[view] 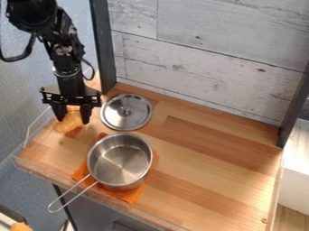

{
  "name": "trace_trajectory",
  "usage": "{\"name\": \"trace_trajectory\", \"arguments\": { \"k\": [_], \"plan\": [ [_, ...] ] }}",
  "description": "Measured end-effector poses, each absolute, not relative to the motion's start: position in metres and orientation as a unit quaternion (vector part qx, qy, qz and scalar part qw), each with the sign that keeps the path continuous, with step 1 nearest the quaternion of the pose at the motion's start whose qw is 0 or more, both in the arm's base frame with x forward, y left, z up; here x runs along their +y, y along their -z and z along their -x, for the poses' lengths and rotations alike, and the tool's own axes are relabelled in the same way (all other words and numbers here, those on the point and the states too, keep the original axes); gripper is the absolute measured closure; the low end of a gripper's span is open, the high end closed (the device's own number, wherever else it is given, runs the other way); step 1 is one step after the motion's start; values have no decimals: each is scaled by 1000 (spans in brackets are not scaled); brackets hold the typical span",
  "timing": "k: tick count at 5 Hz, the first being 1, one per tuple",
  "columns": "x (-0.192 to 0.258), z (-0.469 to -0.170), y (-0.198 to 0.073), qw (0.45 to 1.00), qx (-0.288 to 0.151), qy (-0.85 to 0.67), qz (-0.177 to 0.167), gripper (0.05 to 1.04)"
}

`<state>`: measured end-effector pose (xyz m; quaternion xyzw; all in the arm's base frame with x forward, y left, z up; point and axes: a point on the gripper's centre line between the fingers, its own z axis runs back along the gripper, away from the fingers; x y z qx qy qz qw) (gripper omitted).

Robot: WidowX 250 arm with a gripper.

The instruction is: Moved croissant to the left of the table

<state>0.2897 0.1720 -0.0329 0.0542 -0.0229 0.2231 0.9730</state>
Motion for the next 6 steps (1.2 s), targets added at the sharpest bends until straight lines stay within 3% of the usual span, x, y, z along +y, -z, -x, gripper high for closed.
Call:
{"name": "trace_trajectory", "arguments": {
  "k": [1,2,4,6],
  "plan": [
    [172,-291,35,975,-27,-214,-53,357],
    [171,-289,37,977,-28,-211,-29,98],
    [171,-283,23,975,-33,-218,-25,83],
    [160,-294,-33,974,-89,-204,-27,83]
  ]
}}
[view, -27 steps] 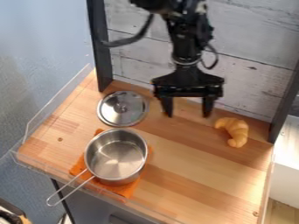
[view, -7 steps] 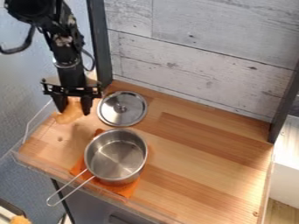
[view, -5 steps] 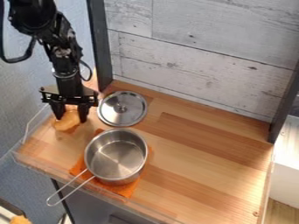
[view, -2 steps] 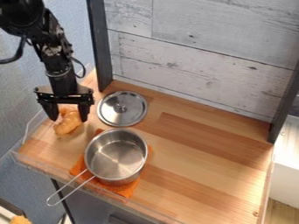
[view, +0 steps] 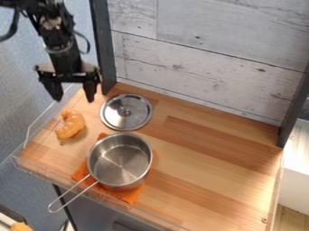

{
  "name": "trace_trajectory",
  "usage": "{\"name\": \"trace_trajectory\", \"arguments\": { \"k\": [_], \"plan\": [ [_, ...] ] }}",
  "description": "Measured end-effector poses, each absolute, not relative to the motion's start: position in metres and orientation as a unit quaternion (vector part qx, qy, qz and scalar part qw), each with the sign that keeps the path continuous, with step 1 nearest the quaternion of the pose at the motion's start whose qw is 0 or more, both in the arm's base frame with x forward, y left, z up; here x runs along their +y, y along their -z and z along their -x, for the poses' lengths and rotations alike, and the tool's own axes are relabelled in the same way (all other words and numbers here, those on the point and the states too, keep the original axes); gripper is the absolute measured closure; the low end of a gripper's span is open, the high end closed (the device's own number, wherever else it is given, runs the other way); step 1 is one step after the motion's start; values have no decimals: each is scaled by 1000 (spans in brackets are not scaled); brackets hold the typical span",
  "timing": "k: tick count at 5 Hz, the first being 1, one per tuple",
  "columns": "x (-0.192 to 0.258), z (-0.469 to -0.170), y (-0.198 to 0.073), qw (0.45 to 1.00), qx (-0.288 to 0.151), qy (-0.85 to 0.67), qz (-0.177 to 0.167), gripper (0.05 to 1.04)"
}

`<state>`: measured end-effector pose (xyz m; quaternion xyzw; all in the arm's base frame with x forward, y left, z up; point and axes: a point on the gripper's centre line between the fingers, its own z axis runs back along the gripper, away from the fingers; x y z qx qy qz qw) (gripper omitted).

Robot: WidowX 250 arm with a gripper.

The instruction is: Moved croissant to the left of the table

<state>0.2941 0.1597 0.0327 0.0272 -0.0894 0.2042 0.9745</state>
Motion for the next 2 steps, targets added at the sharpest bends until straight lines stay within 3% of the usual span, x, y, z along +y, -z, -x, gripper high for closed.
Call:
{"name": "trace_trajectory", "arguments": {
  "k": [2],
  "plan": [
    [152,-298,-38,980,-77,-177,-39,83]
  ]
}}
